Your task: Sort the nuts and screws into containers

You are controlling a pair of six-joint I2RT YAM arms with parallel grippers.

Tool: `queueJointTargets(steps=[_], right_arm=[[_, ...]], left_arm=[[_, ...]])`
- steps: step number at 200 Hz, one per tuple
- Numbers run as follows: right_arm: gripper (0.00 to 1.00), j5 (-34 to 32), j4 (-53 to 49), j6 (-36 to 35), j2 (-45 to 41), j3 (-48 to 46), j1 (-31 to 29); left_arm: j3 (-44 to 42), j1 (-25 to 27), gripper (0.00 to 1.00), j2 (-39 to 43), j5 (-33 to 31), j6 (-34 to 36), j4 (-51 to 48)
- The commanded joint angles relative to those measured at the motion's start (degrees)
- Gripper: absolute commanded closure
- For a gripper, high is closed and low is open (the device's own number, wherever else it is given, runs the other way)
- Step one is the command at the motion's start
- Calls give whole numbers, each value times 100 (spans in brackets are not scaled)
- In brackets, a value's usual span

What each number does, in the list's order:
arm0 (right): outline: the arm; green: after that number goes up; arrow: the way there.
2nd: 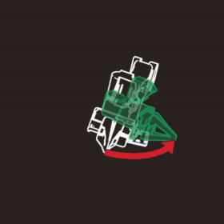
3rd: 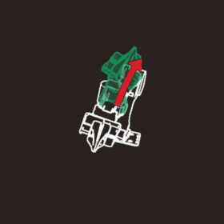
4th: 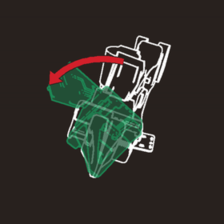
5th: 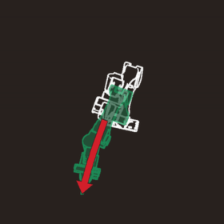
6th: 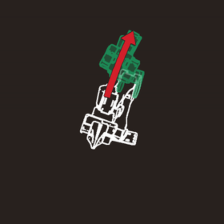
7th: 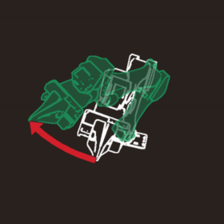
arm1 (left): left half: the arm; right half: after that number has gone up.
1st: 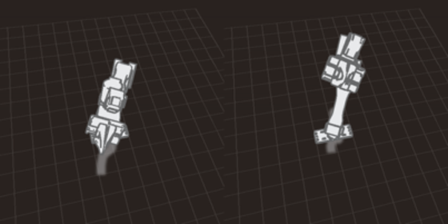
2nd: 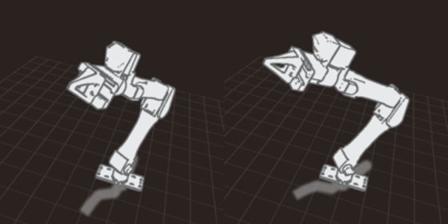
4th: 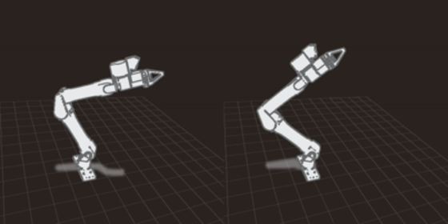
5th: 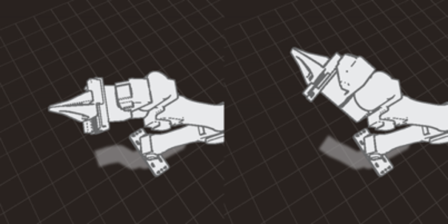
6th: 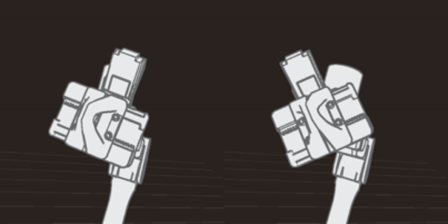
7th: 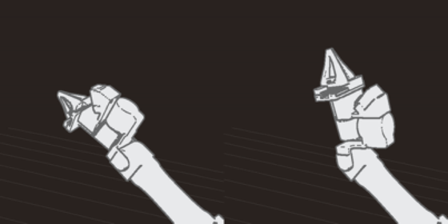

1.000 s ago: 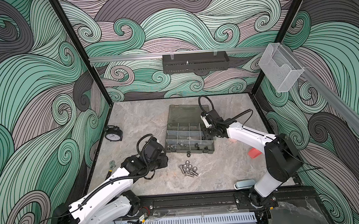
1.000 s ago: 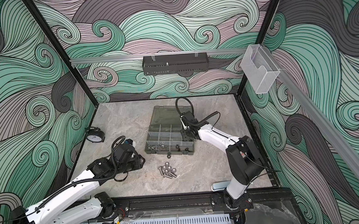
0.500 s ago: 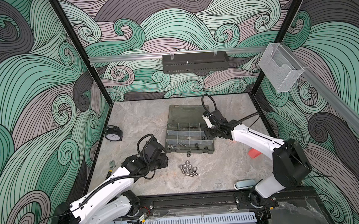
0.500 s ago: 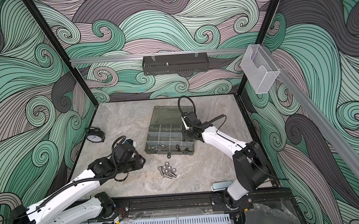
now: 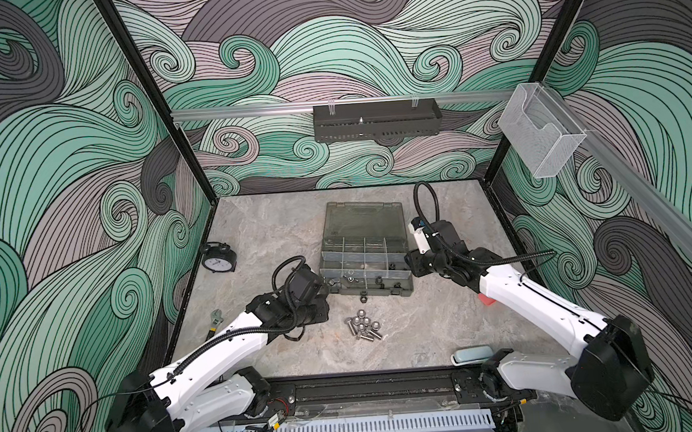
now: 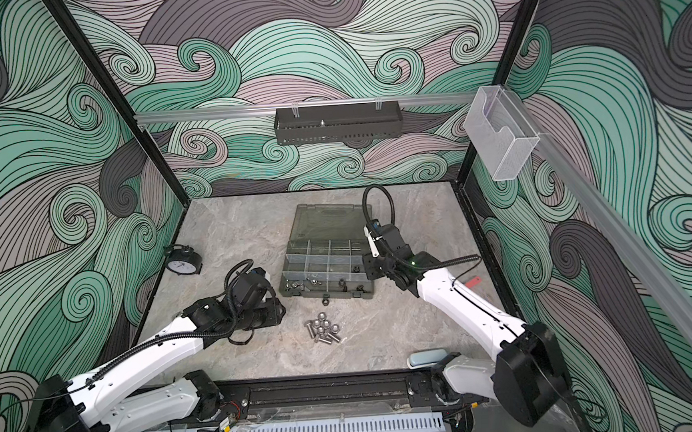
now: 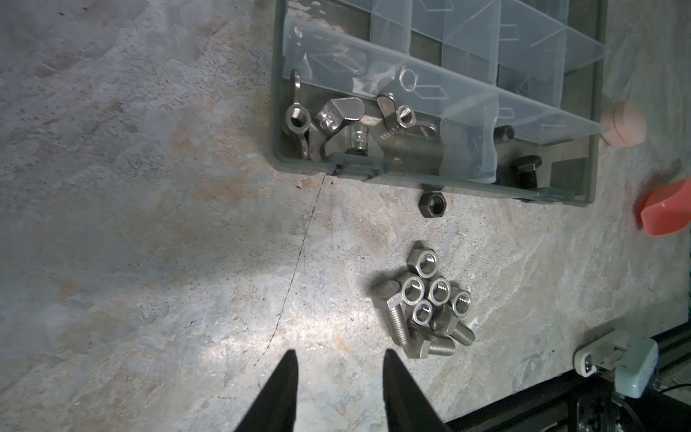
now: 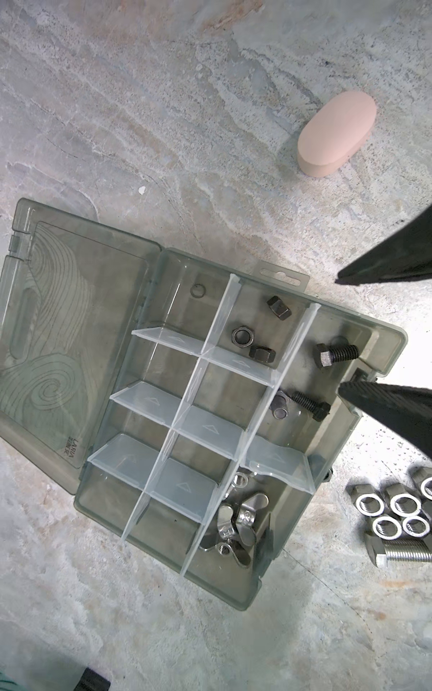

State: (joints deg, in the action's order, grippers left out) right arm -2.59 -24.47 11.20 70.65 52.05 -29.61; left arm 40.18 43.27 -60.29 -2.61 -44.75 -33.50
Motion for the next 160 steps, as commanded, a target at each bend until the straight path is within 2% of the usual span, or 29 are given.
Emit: queueJointTargets(steps=[1, 73, 160], right_arm=[[55, 17, -74, 201, -238, -213, 34], [55, -42, -177, 392, -641, -669, 56], [55, -116, -189, 446, -863, -937, 60]], left_arm=[[133, 178, 59, -140, -299, 89, 316], [48, 995, 56, -1061, -1381, 485, 1606], [896, 1483, 54, -3003, -1441, 704, 2348]])
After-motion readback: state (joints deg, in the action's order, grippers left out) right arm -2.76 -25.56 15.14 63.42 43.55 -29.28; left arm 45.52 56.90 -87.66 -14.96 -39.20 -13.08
